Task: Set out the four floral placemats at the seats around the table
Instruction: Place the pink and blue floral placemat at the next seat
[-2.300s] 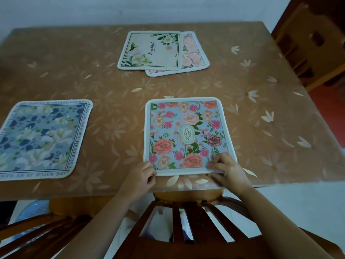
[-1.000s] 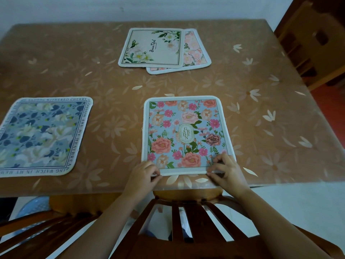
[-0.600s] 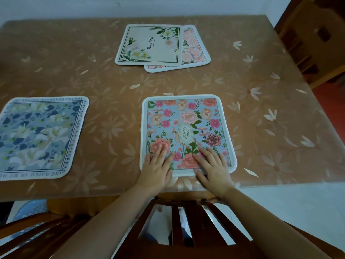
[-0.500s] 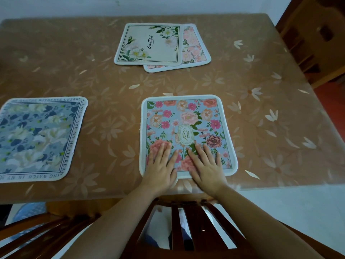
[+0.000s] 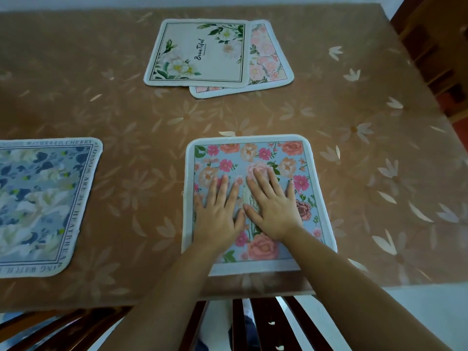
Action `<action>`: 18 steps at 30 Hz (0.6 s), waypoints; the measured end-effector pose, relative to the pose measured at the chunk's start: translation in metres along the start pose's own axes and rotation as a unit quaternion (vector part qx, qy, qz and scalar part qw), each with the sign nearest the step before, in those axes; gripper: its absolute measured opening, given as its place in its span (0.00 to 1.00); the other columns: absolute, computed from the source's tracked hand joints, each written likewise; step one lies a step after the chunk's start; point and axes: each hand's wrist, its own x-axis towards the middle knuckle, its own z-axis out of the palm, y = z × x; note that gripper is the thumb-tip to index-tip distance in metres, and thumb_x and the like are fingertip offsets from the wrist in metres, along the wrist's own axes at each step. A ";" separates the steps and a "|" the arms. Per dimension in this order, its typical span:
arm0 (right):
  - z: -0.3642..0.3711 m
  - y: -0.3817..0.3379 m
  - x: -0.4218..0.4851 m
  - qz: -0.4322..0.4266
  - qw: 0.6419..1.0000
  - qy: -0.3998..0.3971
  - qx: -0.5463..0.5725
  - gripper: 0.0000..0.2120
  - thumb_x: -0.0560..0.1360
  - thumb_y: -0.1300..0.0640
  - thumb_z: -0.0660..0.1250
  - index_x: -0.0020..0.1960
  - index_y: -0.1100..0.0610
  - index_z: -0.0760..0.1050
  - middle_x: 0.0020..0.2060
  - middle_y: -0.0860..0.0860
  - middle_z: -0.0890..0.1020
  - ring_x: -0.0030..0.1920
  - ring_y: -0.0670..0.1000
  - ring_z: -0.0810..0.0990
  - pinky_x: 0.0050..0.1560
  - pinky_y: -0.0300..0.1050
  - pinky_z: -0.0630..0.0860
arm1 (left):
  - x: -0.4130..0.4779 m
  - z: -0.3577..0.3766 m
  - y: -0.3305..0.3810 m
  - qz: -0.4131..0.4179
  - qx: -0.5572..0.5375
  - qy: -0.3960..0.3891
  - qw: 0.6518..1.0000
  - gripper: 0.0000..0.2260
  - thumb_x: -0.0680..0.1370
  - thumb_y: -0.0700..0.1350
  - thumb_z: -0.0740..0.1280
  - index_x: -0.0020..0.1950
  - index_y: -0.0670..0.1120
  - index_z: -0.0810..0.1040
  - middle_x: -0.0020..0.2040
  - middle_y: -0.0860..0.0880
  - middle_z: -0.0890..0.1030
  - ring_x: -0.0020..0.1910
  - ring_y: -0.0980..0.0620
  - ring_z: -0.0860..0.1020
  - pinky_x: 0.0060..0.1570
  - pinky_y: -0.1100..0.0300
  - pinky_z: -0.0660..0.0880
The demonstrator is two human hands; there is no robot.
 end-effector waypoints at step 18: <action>-0.019 0.055 0.088 0.045 0.997 0.048 0.042 0.29 0.76 0.38 0.47 0.74 0.46 0.48 0.75 0.46 0.50 0.74 0.51 0.44 0.68 0.66 0.42 | 0.100 -0.014 -0.050 -0.027 -0.034 0.020 0.999 0.25 0.79 0.54 0.50 0.74 0.50 0.49 0.76 0.49 0.48 0.74 0.50 0.43 0.69 0.40 0.43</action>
